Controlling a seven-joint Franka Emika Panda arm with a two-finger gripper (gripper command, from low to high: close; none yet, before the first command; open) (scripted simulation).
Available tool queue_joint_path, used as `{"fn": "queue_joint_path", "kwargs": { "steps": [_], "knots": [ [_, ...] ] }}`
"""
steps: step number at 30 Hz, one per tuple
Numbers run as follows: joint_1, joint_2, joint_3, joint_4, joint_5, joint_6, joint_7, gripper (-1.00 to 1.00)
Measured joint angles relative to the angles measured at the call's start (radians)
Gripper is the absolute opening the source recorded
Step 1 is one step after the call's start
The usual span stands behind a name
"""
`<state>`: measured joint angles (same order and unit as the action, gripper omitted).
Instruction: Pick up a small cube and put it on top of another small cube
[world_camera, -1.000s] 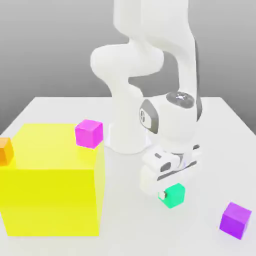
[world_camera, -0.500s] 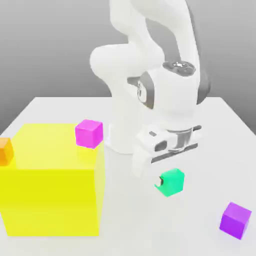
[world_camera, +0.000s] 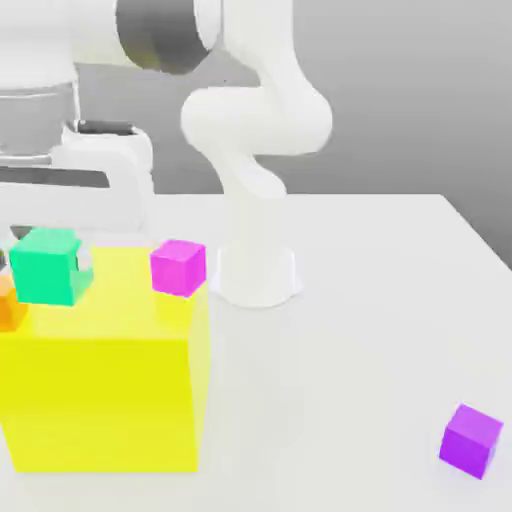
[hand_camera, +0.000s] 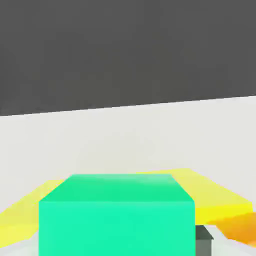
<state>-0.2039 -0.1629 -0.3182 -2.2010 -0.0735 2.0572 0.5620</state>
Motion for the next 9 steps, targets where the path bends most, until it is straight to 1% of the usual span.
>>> {"fn": "queue_joint_path", "kwargs": {
  "steps": [2, 4, 5, 9],
  "knots": [
    [-0.029, 0.003, -0.023, -0.018, 0.015, 0.013, 0.025, -1.00],
    [-0.037, 0.031, -0.033, -0.061, 0.027, 0.081, 0.024, -1.00],
    [-0.039, 0.047, -0.037, -0.084, 0.032, 0.118, 0.021, 1.00],
    [-0.039, 0.047, -0.037, -0.084, 0.032, 0.118, 0.021, 1.00]
  ]
}}
